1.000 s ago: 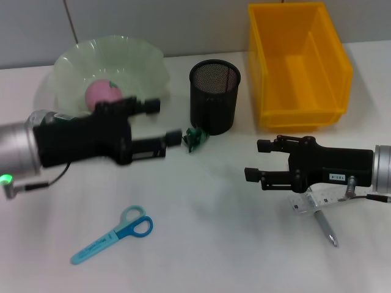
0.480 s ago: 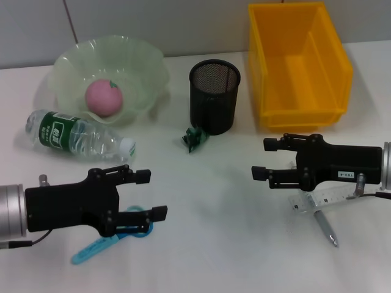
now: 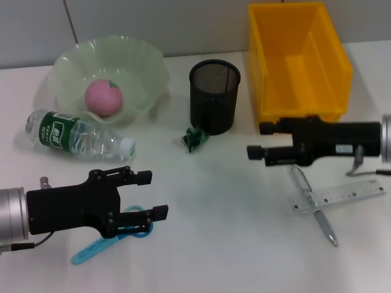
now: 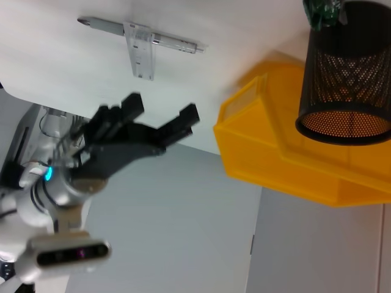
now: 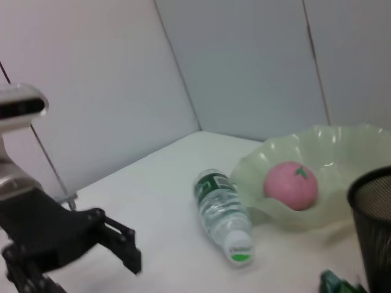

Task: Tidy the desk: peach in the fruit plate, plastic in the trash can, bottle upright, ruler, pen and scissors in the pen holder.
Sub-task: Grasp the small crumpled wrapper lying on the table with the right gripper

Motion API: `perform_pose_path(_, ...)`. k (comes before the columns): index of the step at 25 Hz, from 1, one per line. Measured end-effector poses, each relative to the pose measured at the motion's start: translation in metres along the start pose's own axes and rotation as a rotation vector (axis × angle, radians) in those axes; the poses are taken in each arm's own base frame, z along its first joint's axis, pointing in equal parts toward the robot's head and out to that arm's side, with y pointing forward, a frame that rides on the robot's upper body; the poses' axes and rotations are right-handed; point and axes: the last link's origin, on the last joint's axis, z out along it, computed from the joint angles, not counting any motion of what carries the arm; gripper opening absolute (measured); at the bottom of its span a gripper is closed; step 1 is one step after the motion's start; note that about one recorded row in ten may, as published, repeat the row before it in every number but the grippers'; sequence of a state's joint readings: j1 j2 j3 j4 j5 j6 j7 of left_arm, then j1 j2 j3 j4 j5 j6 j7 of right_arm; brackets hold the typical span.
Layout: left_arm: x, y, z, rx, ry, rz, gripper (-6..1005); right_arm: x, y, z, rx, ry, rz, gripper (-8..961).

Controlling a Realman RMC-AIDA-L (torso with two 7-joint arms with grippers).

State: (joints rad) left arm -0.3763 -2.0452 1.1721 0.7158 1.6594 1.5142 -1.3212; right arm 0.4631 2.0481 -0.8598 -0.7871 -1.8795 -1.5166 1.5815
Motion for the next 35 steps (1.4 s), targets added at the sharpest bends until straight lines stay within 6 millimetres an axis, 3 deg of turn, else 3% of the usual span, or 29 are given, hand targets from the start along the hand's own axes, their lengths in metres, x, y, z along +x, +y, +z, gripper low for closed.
perform_pose_path(8, -0.001, 0.000, 0.000, 0.006, 0.003, -0.005, 781, -0.084, 0.010, 0.030, 0.029, 0.314, -0.014, 795)
perform_pose_path(14, 0.000, -0.002, -0.002, 0.022, 0.019, -0.009, 781, -0.117, 0.015, 0.061, 0.057, 0.473, -0.068, 794)
perform_pose_path(18, 0.002, -0.003, -0.002, 0.029, 0.029, -0.010, 781, -0.121, 0.019, 0.091, 0.082, 0.599, -0.170, 794)
perform_pose_path(23, 0.005, -0.005, -0.002, 0.038, 0.039, -0.007, 780, -0.116, 0.018, 0.114, 0.094, 0.659, -0.287, 794)
perform_pose_path(35, 0.006, -0.006, -0.006, 0.051, 0.053, -0.011, 781, -0.102, 0.011, 0.140, 0.090, 0.688, -0.468, 794)
